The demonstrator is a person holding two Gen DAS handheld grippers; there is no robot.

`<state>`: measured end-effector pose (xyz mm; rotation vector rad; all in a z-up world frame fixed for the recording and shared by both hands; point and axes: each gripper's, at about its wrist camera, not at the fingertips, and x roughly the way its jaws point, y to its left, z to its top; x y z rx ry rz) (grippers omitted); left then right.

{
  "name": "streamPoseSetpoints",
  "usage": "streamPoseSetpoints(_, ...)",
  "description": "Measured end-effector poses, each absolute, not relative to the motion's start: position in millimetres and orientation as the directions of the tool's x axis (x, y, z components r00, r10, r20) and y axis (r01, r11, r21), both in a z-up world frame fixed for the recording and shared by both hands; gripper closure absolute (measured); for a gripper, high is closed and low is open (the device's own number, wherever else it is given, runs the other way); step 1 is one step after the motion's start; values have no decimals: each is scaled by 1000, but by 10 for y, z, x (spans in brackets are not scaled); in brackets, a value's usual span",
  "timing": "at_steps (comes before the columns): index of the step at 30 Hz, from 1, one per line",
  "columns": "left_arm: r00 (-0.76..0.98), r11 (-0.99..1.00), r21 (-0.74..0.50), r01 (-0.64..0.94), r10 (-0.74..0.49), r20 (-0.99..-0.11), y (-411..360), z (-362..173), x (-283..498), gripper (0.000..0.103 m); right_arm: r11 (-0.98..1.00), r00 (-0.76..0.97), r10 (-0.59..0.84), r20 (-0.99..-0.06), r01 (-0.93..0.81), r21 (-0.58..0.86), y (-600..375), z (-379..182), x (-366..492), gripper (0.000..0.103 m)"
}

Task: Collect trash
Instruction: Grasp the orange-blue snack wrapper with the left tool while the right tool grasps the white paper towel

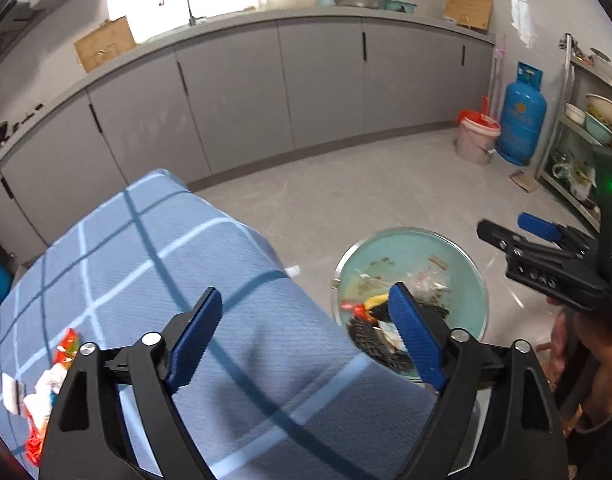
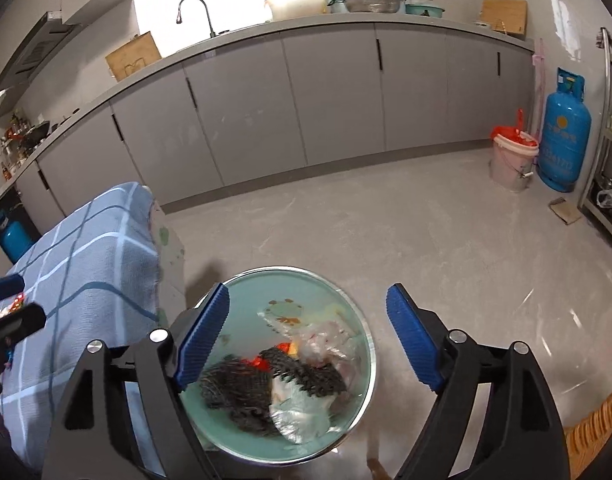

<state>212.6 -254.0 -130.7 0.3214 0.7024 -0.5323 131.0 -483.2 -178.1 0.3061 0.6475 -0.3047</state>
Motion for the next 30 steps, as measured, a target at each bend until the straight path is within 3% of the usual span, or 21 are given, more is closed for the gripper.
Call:
streamPoseSetpoints(10, 712, 890, 121, 439, -263, -651, -1909, -1114, 2186, 17, 941, 780, -70, -622, 259, 218, -4267, -1659, 1500, 21)
streamPoseSetpoints(18, 767, 949, 175, 263, -96, -635, -947, -1074, 2157, 17, 970, 789, 25, -614, 130, 207, -3612, -1551, 1654, 16)
streamPoseSetpoints(24, 745, 974, 177, 144, 12, -667, -232, -1235, 2121, 17, 979, 781, 101, -617, 32, 201, -3059, -1508, 1759, 15)
streamPoseSetpoints(30, 696, 985, 120, 123, 1, -718, 119, -1457, 2085, 17, 981, 763, 166, -624, -61, 186, -2555, -1481, 1807, 15)
